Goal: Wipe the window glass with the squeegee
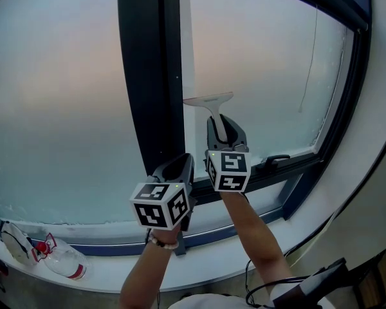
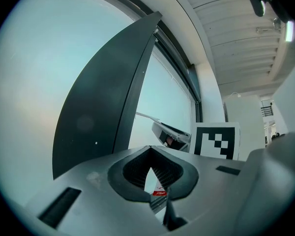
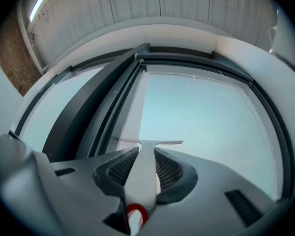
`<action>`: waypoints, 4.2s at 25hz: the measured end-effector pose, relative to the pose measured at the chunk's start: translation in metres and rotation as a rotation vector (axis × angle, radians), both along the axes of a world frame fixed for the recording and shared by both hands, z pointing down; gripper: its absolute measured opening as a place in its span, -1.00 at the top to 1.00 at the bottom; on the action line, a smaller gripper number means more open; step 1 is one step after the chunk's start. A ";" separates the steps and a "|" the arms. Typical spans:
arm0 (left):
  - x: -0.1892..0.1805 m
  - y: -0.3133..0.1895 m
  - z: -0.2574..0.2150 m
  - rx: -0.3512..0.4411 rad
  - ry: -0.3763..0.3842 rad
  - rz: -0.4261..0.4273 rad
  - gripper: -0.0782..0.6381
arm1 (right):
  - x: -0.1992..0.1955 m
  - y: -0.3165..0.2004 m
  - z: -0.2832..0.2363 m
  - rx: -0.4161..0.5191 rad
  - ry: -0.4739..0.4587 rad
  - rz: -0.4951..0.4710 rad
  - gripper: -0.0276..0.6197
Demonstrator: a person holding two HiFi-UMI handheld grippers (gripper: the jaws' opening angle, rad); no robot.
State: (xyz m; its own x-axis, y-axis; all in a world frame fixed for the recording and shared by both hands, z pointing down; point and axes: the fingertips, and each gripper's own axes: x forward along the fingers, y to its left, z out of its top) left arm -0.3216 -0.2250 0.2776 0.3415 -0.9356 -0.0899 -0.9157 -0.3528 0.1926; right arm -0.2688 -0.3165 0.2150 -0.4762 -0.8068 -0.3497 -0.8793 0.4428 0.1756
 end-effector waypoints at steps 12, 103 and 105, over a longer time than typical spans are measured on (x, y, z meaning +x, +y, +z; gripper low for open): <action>0.001 -0.005 0.053 -0.058 -0.054 -0.077 0.78 | 0.005 -0.001 0.085 -0.115 0.036 0.011 0.64; 0.099 -0.090 -0.098 0.077 -0.136 -0.004 0.78 | 0.119 -0.022 -0.142 0.154 -0.108 -0.067 0.63; 0.097 -0.093 -0.119 0.096 -0.142 -0.019 0.78 | 0.121 -0.023 -0.170 0.179 -0.118 -0.071 0.63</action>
State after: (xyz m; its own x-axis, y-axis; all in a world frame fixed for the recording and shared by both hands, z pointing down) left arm -0.2251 -0.3176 0.1588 0.3392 -0.9315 -0.1313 -0.9380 -0.3454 0.0275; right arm -0.1473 -0.3397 0.0451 -0.4767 -0.6929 -0.5410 -0.8661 0.4754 0.1544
